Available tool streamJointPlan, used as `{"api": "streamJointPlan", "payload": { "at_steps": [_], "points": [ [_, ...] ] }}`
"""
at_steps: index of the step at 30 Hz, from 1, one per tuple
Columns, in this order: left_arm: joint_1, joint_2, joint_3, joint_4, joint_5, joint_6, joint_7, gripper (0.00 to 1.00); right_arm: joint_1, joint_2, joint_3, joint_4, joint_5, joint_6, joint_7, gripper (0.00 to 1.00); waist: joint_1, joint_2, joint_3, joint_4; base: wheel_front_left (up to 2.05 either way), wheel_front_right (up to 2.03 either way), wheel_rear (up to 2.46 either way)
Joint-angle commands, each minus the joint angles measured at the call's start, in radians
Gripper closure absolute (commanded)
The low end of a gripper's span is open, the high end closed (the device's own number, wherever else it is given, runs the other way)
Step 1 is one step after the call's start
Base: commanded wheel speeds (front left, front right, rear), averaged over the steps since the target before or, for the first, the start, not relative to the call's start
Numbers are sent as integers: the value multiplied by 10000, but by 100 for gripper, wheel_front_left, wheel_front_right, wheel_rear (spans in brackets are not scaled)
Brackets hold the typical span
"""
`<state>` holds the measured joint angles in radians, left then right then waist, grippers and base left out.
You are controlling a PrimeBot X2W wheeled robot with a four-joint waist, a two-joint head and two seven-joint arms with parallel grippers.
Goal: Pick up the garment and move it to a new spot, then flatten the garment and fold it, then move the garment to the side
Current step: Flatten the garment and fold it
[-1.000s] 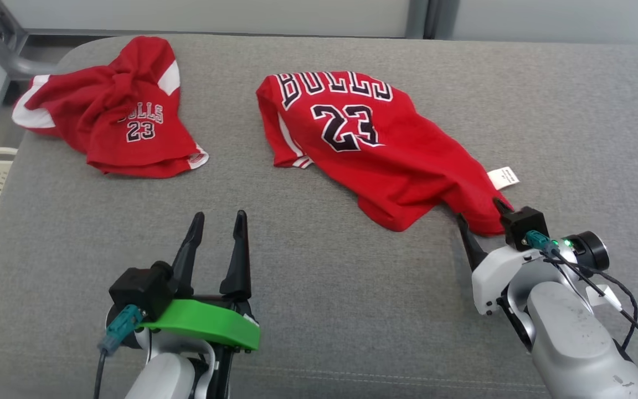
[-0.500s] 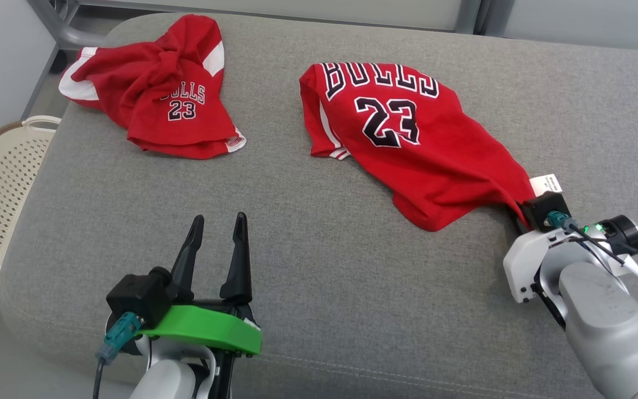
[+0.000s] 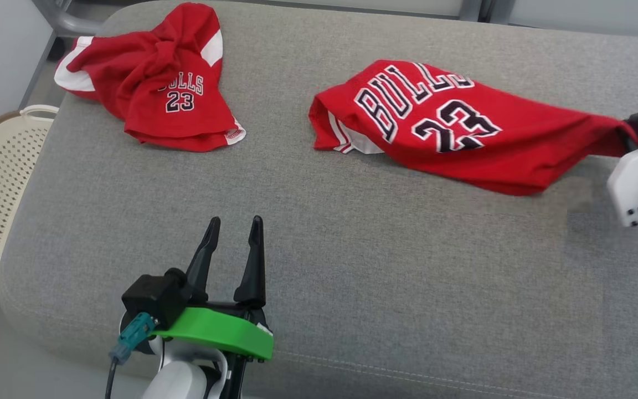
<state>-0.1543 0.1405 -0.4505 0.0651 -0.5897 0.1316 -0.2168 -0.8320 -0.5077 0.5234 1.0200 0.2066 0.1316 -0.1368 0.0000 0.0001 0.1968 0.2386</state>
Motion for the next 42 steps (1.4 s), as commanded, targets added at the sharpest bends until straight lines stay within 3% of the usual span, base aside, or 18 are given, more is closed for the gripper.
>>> {"api": "streamJointPlan", "payload": {
  "at_steps": [1,4,7,17,29,42],
  "points": [
    [-166,-48,-46,-17,-70,-66,17,0,-365,-530,301,-139,400,-17,315,100,0,-1,240,240,0,0,0],
    [-280,-88,-147,-3,-49,-125,46,0,-834,-1243,493,-123,902,-17,719,100,0,-1,493,439,0,0,0],
    [-364,-139,-266,87,-2,-190,71,0,-1181,-1646,450,87,1246,-17,823,0,0,-1,714,624,0,0,0],
    [-311,-194,-421,361,-17,-242,-49,0,-965,-1595,515,490,1823,-17,279,0,0,-1,535,396,0,0,0],
    [-9,1,-424,57,19,-34,26,0,1385,-834,400,-1587,4789,-17,-822,0,0,-1,272,-924,0,0,0],
    [-431,49,-508,-116,120,-15,103,0,1345,-153,310,-969,6127,-15,-908,0,0,-1,959,-185,0,0,0]
  ]
}}
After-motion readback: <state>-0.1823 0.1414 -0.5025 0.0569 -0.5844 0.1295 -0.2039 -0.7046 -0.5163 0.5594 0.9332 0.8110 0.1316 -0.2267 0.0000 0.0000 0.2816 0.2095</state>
